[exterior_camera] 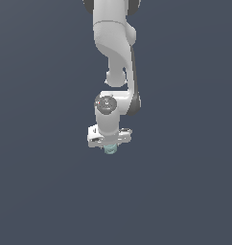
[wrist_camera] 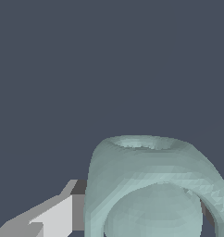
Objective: Pick up the object and move it to a goal position.
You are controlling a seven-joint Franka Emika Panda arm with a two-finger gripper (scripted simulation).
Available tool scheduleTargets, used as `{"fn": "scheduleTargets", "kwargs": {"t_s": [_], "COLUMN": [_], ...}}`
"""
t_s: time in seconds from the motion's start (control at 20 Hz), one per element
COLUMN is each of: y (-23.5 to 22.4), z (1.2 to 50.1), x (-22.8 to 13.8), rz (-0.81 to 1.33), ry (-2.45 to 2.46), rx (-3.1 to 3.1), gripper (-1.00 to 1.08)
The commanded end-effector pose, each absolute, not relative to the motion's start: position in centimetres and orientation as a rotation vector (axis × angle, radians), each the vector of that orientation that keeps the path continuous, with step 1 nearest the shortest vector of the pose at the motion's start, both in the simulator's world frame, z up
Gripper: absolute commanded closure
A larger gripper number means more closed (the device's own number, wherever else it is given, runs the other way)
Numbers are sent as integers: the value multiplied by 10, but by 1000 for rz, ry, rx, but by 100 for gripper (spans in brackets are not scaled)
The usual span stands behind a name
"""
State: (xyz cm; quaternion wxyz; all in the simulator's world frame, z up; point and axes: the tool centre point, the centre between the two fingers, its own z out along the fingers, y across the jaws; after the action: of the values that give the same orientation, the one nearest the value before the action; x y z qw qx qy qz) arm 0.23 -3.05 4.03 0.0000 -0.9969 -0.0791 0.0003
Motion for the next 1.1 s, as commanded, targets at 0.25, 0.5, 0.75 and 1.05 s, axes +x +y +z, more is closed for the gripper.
{"fn": "scheduleTargets", "kwargs": {"t_s": [0.25, 0.5, 0.75, 1.05], "y": [-30, -30, -33, -42], "z": [39, 40, 49, 76], "x": [3, 3, 1, -6], "rz": [0, -1, -1, -1], "ry": [-249, -249, -249, -249], "rx": [-3132, -3132, -3132, -3132], "gripper": [108, 108, 108, 108]}}
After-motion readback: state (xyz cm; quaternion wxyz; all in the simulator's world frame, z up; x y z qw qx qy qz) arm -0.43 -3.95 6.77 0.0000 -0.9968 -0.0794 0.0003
